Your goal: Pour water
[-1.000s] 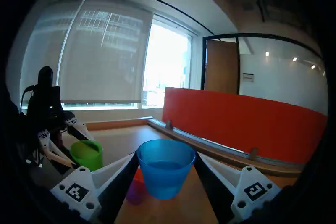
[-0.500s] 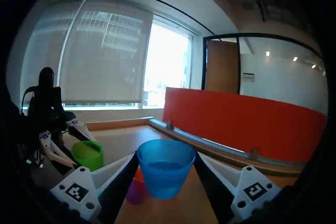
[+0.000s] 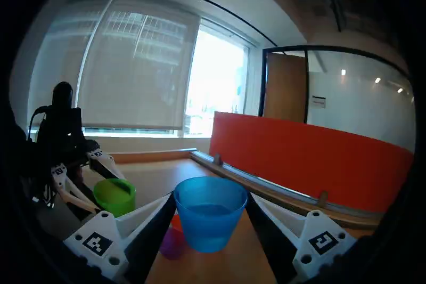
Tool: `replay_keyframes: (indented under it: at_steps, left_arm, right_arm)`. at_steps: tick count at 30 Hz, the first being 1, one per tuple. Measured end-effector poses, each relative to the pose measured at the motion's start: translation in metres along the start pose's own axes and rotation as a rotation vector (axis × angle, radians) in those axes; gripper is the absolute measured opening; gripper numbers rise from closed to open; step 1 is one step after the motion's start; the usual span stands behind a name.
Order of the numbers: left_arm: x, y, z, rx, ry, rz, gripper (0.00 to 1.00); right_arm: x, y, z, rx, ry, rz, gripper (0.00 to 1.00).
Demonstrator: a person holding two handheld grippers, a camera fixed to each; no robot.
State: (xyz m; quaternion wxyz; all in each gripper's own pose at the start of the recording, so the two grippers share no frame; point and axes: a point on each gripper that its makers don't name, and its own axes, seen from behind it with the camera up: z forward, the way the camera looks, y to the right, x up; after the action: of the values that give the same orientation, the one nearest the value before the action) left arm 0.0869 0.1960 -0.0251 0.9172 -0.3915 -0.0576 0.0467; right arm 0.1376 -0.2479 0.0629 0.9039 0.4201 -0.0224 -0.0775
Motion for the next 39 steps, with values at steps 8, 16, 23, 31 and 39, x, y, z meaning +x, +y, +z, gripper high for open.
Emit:
replay_keyframes:
  at_steps: [8, 16, 23, 31, 39]
  left_arm:
    - [-0.001, -0.001, -0.001, 0.001, -0.001, -0.004, 0.87]
    - [-0.001, 0.000, -0.001, -0.001, 0.000, -0.003, 0.87]
    - [0.000, -0.003, -0.001, 0.009, 0.006, -0.001, 0.87]
    - [-0.001, -0.005, -0.002, 0.016, 0.012, -0.007, 0.87]
    - [0.000, -0.006, -0.002, 0.022, 0.021, -0.011, 0.87]
  right_arm:
    - [0.002, -0.006, 0.001, 0.014, -0.002, -0.029, 0.93]
    - [0.006, -0.013, 0.003, 0.034, -0.003, -0.051, 0.93]
    - [0.009, -0.015, 0.005, 0.044, -0.003, -0.067, 0.93]
    - [0.010, -0.019, 0.007, 0.059, -0.007, -0.086, 0.93]
    - [0.016, -0.027, 0.010, 0.083, -0.008, -0.122, 0.93]
